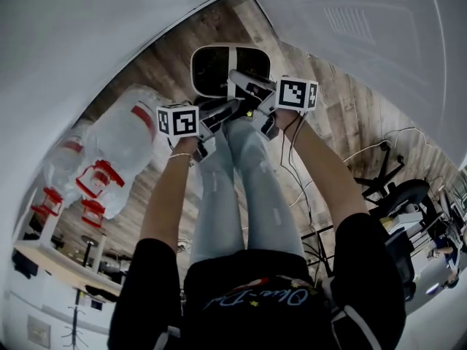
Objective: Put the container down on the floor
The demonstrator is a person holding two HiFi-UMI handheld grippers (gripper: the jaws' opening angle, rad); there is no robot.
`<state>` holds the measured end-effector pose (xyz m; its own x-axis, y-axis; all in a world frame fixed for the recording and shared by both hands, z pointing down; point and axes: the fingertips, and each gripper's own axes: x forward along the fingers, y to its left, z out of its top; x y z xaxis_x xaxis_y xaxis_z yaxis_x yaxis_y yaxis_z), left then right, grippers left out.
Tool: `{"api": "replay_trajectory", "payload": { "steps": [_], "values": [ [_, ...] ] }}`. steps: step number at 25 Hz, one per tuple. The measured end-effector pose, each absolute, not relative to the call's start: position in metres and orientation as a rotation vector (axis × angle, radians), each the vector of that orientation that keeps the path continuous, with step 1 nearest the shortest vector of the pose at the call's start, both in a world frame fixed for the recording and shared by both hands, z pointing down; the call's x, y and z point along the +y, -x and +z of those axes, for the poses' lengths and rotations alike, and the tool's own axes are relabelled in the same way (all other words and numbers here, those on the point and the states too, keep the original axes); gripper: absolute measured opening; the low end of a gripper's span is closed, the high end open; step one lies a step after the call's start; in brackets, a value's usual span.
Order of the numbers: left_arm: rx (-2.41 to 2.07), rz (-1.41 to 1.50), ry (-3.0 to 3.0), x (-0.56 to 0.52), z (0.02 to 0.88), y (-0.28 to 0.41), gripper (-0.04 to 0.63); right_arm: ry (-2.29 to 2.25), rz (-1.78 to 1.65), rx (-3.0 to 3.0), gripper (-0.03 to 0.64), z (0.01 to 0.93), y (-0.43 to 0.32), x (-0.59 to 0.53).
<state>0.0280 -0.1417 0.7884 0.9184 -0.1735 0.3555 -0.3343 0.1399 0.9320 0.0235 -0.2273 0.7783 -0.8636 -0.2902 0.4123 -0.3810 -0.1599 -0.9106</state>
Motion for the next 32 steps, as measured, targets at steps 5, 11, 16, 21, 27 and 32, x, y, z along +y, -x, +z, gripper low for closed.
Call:
{"api": "replay_trajectory", "payload": {
  "steps": [5, 11, 16, 21, 27, 32],
  "values": [
    [-0.442, 0.176, -1.452, -0.143, 0.814, -0.029, 0.083, -0.832, 2.202, -1.997, 0.043, 0.800, -0.028, -0.229],
    [-0.456, 0.207, -1.444, -0.144, 0.835, -0.033, 0.084, -0.862, 2.192, -1.972, 0.043, 0.825, -0.032, -0.229],
    [-0.478, 0.223, -1.423, -0.140, 0.849, -0.038, 0.087, -0.891, 2.201, -1.936, 0.043, 0.840, -0.037, -0.225],
    [-0.494, 0.228, -1.406, -0.137, 0.858, -0.039, 0.091, -0.906, 2.204, -1.905, 0.043, 0.850, -0.040, -0.221],
    [-0.510, 0.265, -1.394, -0.138, 0.866, -0.043, 0.097, -0.954, 2.210, -1.862, 0.044, 0.859, -0.048, -0.222],
    [-0.521, 0.261, -1.374, -0.139, 0.868, -0.039, 0.104, -0.963, 2.220, -1.838, 0.049, 0.862, -0.044, -0.222]
  ]
}}
